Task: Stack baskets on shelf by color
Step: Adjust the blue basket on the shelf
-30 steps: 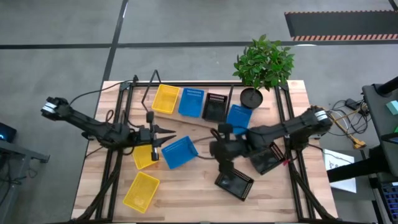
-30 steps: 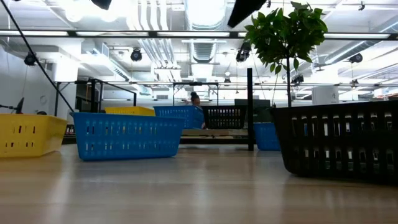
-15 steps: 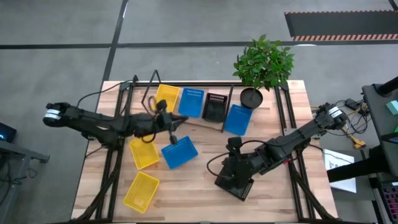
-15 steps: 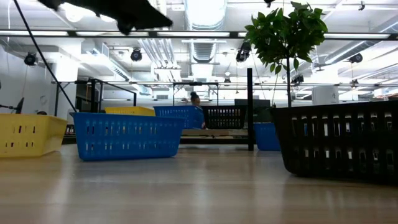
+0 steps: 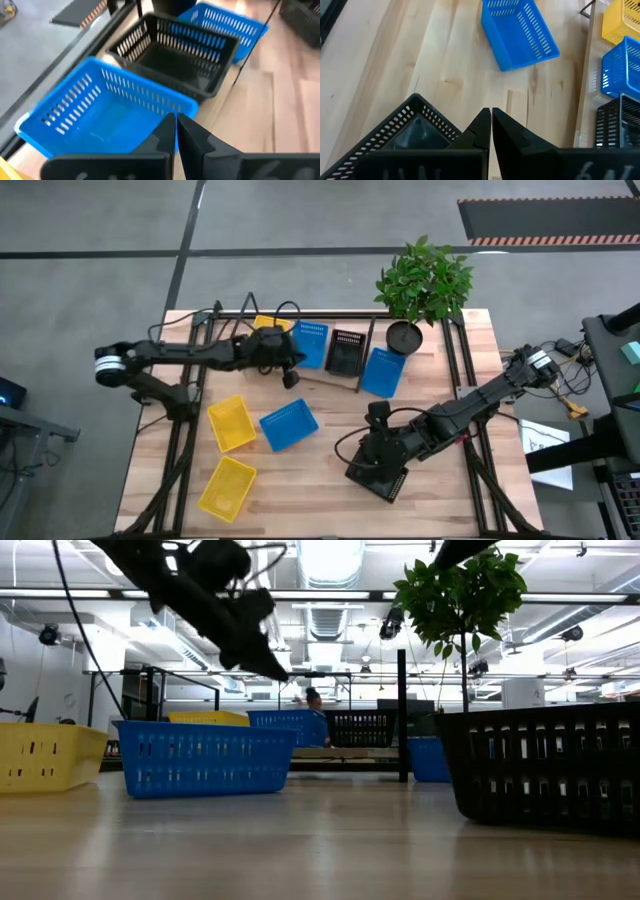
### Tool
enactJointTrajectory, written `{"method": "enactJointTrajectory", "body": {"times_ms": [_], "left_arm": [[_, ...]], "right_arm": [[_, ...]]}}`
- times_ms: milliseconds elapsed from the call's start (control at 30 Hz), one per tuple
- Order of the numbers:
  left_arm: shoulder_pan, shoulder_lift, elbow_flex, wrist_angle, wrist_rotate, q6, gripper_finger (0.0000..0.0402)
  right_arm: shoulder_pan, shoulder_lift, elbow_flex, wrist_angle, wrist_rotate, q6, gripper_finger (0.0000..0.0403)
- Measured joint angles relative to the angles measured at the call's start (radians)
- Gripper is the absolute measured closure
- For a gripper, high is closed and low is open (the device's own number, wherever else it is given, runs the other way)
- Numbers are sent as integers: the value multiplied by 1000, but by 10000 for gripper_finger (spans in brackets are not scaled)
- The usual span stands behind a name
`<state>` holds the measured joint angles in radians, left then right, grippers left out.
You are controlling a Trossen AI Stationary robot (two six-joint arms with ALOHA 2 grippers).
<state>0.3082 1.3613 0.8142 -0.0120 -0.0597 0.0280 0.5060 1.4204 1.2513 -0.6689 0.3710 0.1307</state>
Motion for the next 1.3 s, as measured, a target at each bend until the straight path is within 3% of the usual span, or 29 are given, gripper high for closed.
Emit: {"method": "enactJointTrajectory", "body": {"times_ms": [500, 967, 1067, 1233, 1300], "left_arm": [[35, 58, -2, -112, -47, 3, 402], [29, 48, 10, -103, -40, 2, 402], [22, 43, 15, -94, -12, 3, 402], [-10, 42, 11, -38, 144, 30, 401], [-32, 45, 1, -16, 160, 34, 401]], "right_arm": [[0, 0, -10, 1, 0, 27, 394], [0, 0, -11, 1, -1, 34, 394], [0, 0, -11, 1, -1, 34, 394], [0, 0, -11, 2, -1, 34, 394], [0, 0, -12, 2, -1, 34, 394]]}}
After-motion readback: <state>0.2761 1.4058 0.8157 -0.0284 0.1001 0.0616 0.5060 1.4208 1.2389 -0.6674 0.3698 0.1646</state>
